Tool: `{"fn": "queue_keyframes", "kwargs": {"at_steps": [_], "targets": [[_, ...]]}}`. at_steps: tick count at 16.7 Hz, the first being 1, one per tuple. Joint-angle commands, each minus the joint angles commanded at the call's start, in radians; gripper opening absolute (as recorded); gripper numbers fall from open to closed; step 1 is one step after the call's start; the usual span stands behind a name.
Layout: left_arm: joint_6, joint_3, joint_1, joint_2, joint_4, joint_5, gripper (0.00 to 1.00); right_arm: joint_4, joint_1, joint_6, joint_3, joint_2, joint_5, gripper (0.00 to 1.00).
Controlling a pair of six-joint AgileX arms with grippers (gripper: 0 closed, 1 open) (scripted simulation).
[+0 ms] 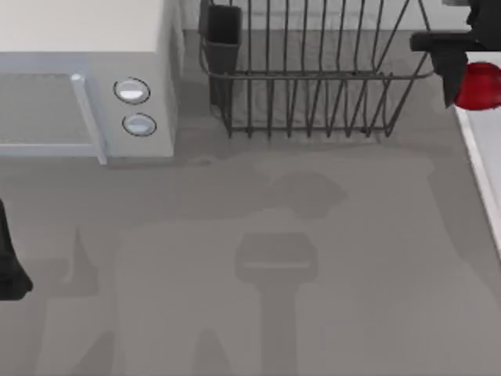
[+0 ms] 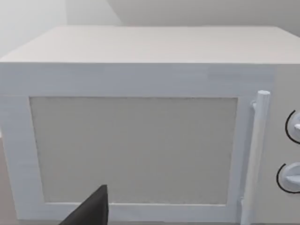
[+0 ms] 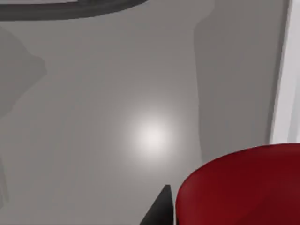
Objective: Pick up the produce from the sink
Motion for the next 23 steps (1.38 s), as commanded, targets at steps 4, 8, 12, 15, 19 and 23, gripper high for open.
{"fn": "queue_keyframes", "kwargs": {"at_steps": [4, 8, 12, 15, 19, 23], "targets": [[0.0, 0.0, 0.0, 0.0, 0.0, 0.0, 1.0, 0.075, 0.287, 0.285, -0.213, -0.116, 0.003, 0.0], [0.0, 0.0, 0.0, 0.0, 0.0, 0.0, 1.0, 0.123, 0.412, 0.409, -0.329, -0.188, 0.004, 0.0], [0.0, 0.0, 0.0, 0.0, 0.0, 0.0, 1.0, 0.122, 0.413, 0.414, -0.331, -0.187, 0.002, 0.0], [0.0, 0.0, 0.0, 0.0, 0.0, 0.0, 1.0, 0.16, 0.414, 0.414, -0.369, -0.182, 0.002, 0.0], [0.0, 0.0, 0.0, 0.0, 0.0, 0.0, 1.0, 0.352, 0.415, 0.415, -0.532, -0.169, 0.003, 0.0], [0.0, 0.0, 0.0, 0.0, 0.0, 0.0, 1.0, 0.523, 0.419, 0.417, -0.688, -0.151, 0.004, 0.0]]}}
